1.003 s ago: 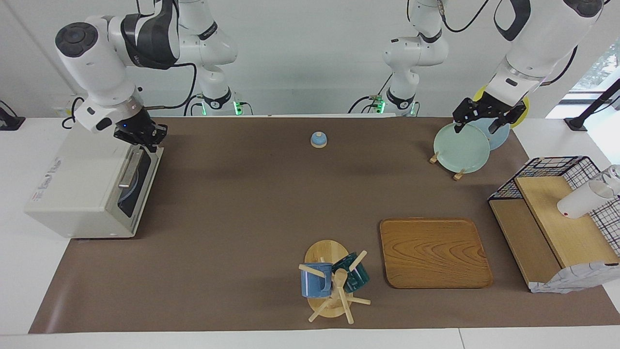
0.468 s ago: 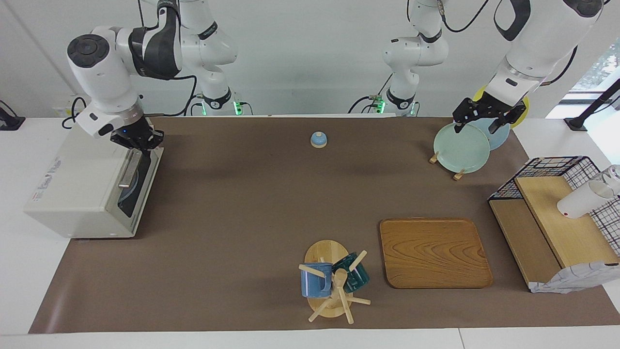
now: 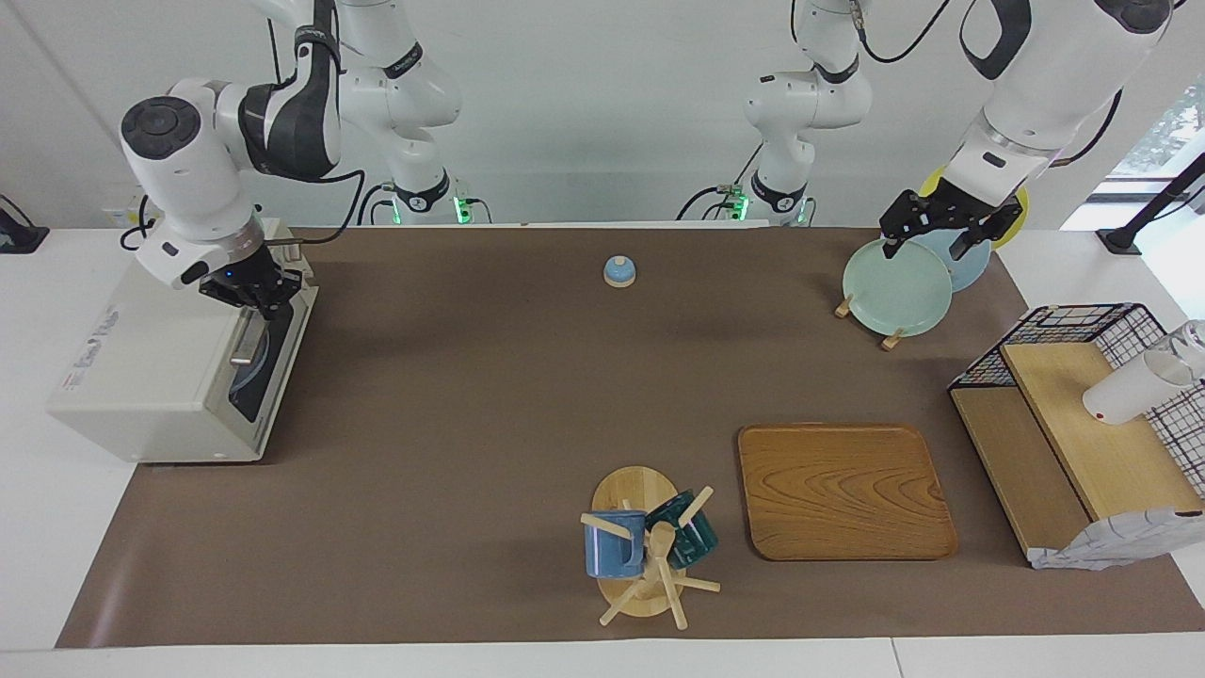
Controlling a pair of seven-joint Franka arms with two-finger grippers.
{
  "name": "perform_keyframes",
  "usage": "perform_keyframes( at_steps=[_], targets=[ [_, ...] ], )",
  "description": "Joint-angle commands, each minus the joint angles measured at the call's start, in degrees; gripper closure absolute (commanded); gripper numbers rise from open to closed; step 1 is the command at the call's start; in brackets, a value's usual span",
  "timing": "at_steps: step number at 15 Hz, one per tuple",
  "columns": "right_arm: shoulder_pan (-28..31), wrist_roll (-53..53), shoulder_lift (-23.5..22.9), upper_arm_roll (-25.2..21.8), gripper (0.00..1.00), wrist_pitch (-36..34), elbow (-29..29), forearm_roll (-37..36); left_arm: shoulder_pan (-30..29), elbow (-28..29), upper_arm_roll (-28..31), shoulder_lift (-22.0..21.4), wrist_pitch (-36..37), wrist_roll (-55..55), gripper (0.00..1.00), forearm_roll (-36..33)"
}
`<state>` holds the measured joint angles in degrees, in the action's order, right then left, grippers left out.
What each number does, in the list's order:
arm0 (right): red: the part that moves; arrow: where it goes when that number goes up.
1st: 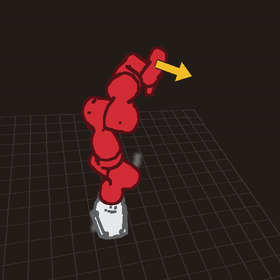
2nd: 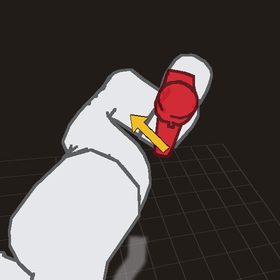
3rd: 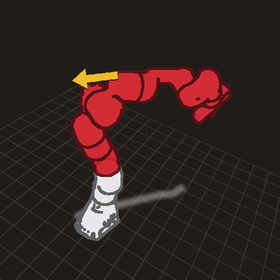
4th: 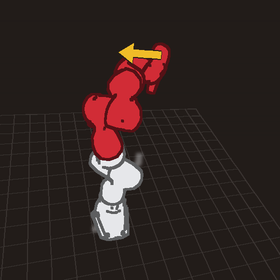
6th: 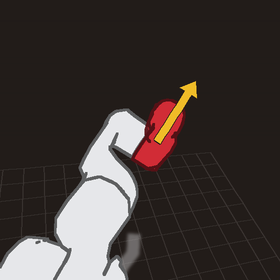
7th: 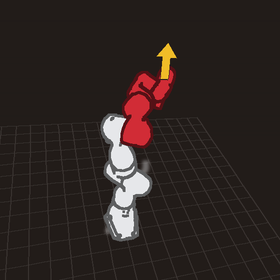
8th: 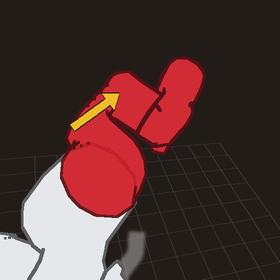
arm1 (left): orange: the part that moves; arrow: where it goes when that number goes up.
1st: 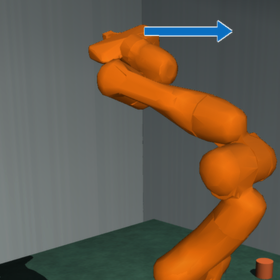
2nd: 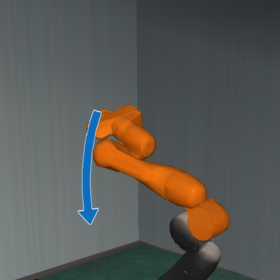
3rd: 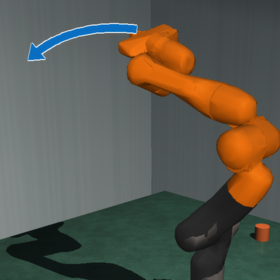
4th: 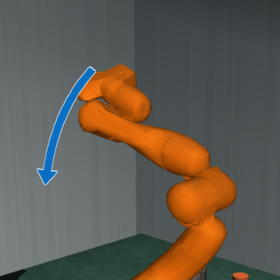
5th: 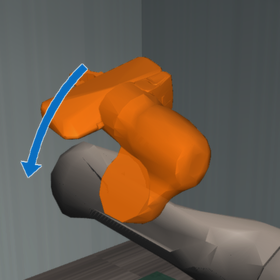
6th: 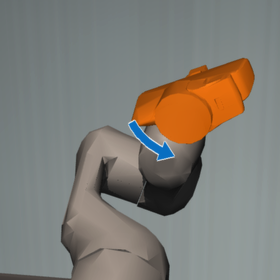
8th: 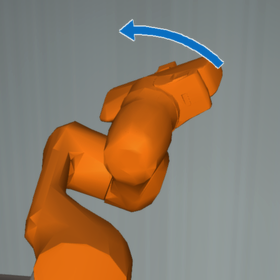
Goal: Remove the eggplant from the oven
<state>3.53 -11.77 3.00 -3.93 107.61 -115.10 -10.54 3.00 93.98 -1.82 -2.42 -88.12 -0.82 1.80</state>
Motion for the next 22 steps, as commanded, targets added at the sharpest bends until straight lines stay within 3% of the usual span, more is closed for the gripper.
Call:
perform_keyframes(
  at_steps=[1,8,13,17,22],
  targets=[
    [1.04,-1.5,0.69,0.41,1.0,2.42,-2.75,-0.71,0.34,0.77,0.15,-0.92,-0.48,-0.06,0.0,-1.18],
    [0.77,-1.33,0.69,0.5,1.0,4.27,-4.43,-0.01,0.34,0.77,0.24,-0.92,-0.48,-0.06,0.0,-1.18],
    [-1.69,-1.59,-1.86,0.94,1.0,-2.93,4.71,-2.45,0.34,0.77,0.15,-0.92,-0.48,-0.06,0.0,-1.18],
    [-0.28,-7.12,-1.77,0.68,1.0,-1.71,4.27,-5.46,0.34,0.77,0.15,-0.92,-0.48,-0.06,0.0,-1.18],
    [2.35,-7.83,0.07,0.67,1.0,4.44,-2.05,-5.37,0.34,0.77,0.15,-0.92,-0.48,-0.06,0.0,-1.18]
  ],
)
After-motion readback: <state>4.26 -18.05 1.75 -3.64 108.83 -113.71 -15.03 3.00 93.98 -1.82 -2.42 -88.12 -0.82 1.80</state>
